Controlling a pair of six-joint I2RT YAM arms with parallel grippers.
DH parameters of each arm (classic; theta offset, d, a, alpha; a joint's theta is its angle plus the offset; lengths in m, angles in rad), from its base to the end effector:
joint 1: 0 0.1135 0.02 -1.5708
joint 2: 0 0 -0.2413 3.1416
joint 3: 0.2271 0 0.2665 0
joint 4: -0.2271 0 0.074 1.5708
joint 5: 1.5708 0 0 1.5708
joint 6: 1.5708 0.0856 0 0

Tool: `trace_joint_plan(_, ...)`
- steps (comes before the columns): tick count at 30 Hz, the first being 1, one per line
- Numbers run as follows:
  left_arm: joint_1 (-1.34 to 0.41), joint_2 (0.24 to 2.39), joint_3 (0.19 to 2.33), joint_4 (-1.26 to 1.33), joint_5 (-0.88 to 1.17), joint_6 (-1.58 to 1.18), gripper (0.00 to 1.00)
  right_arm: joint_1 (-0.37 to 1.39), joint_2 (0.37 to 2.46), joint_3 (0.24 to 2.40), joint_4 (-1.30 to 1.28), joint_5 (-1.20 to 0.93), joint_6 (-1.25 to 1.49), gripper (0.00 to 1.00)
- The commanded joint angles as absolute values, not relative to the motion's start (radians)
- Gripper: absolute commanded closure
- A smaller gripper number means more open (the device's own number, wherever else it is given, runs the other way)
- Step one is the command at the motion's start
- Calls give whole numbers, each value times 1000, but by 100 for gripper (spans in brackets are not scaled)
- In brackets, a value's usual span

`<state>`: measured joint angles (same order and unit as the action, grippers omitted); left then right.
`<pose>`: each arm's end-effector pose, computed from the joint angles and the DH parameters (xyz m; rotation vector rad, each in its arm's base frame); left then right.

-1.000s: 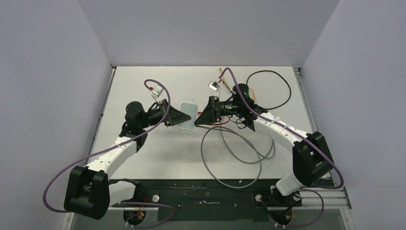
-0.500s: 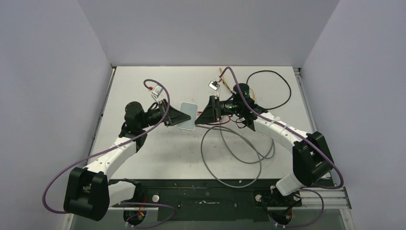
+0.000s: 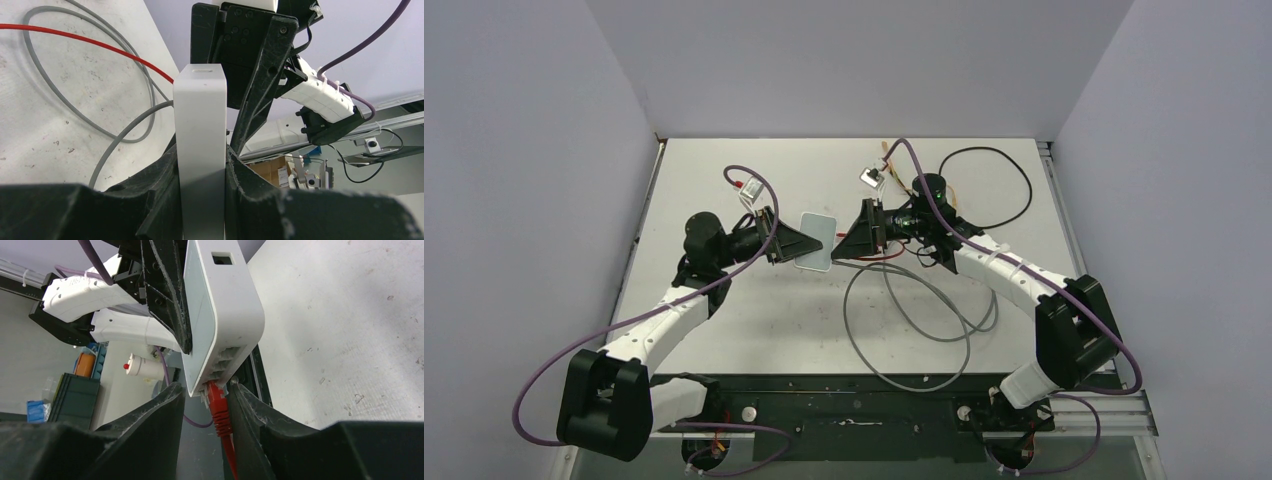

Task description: Pull the plug from the switch port

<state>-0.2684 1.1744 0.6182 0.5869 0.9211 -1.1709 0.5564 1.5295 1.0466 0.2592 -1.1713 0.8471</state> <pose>0.2758 -0.1465 0.2538 0.0407 1.8781 -1.7607 0.2747 0.2637 0.2634 -0.7220 2.0314 1.9469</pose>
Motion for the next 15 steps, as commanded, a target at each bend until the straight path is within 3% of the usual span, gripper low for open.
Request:
trace_joint_plan(1, -262, 1147, 643, 660, 917, -1166, 100, 549, 1480, 1042, 343, -1193, 849, 65)
trace_joint_plan(15, -262, 1152, 644, 660, 911, -1166, 100, 545, 1481, 1029, 395, -1204, 880, 95)
